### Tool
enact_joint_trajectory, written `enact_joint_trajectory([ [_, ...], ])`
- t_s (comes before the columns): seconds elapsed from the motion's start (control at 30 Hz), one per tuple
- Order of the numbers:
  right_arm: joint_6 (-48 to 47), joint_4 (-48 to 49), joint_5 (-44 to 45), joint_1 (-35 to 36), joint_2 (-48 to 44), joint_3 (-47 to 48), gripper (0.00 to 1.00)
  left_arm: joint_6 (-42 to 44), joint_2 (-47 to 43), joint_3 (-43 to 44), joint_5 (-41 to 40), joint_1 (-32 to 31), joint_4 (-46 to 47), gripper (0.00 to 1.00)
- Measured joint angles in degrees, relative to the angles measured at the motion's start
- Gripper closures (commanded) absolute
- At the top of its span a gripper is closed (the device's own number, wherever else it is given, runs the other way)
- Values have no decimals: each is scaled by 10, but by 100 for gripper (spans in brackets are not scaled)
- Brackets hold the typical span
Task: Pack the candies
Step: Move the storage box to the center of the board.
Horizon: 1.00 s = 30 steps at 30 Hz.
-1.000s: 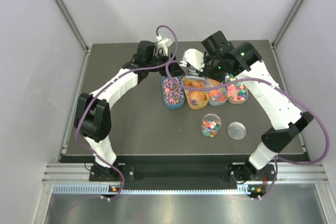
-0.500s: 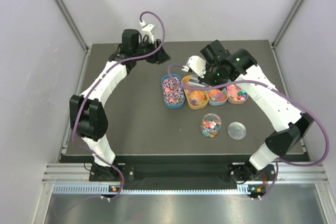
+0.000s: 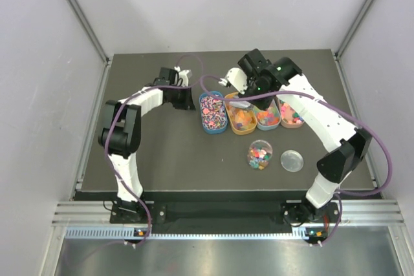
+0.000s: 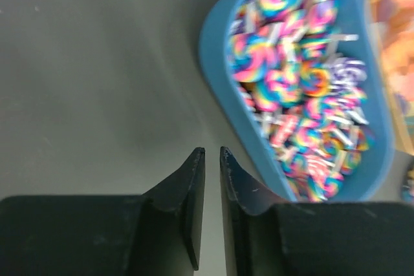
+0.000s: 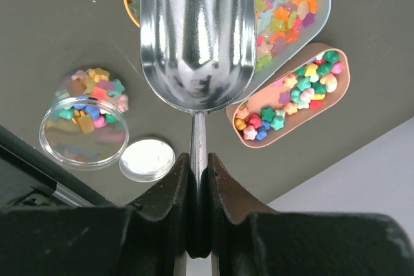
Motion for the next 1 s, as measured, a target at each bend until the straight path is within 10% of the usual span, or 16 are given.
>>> enact_joint_trajectory([
  [0.17,8,0,8,0,10,7,100,2,47,10,-14,0,-2,100],
  [1.0,12,-4,-46,0,46,2,100,3,82,66,22,-106,-64,100],
])
